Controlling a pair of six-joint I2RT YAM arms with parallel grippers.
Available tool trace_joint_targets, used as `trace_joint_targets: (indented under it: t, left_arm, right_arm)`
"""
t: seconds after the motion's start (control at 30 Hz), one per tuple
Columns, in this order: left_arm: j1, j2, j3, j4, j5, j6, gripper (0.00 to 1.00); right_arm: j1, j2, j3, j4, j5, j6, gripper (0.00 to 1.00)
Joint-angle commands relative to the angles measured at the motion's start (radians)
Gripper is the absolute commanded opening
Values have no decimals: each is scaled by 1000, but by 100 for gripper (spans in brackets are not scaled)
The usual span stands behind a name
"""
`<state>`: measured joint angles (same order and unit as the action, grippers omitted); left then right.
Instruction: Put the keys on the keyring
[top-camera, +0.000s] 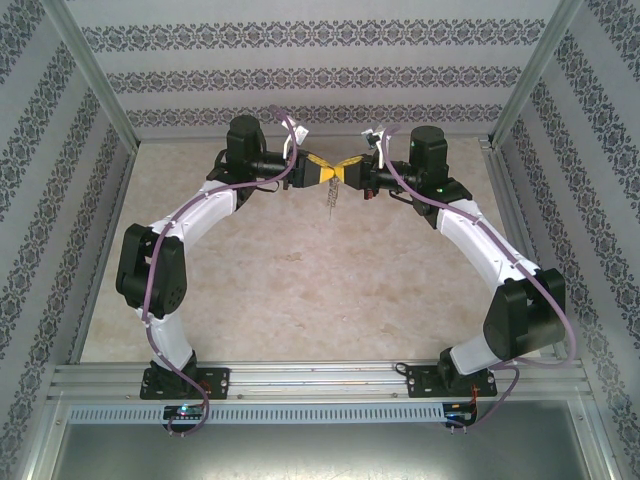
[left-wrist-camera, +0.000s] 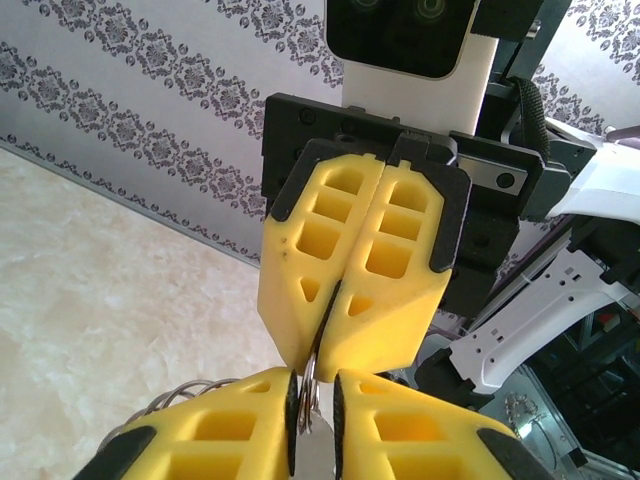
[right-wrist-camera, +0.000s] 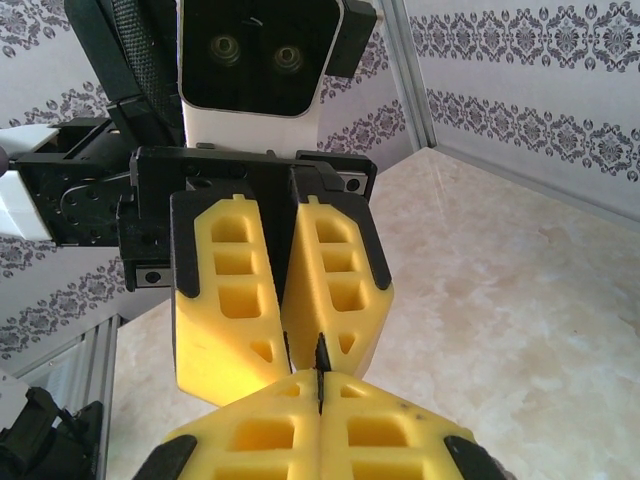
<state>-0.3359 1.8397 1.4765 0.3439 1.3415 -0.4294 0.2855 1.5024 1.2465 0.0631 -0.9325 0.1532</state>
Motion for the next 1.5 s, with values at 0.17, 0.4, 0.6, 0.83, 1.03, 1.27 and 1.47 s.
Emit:
trace_joint_targets:
  t: [0.17,0.4,0.6,0.83,1.03,1.27,1.47]
  left_arm:
    - [-21,-22,-41,121,-3,-16,0]
    - [-19,-56,-118,241,-113,-30,0]
    - [-18,-67,-199,404,-192,-81,0]
    - [-20,-99,-278,571,-255,-174,0]
    - [-22,-148,-331,588,-313,-195,0]
    - [-29,-187,-340,527,-331,-176,0]
    - [-40,-191,-340,506,-328,-174,0]
  right_arm:
    - [1,1,15,42,-2,-4,0]
    - [-35,-58,-72,120,130,70,48]
    - [-41,-139,-187,130,370,100,53]
    - [-26,-226,-341,207,508,152,54]
    - [42,-258,-434,270,538,103,55]
    - [145,-276,-504,331,571,54,56]
    - [192,-288,-498,332,624,32,56]
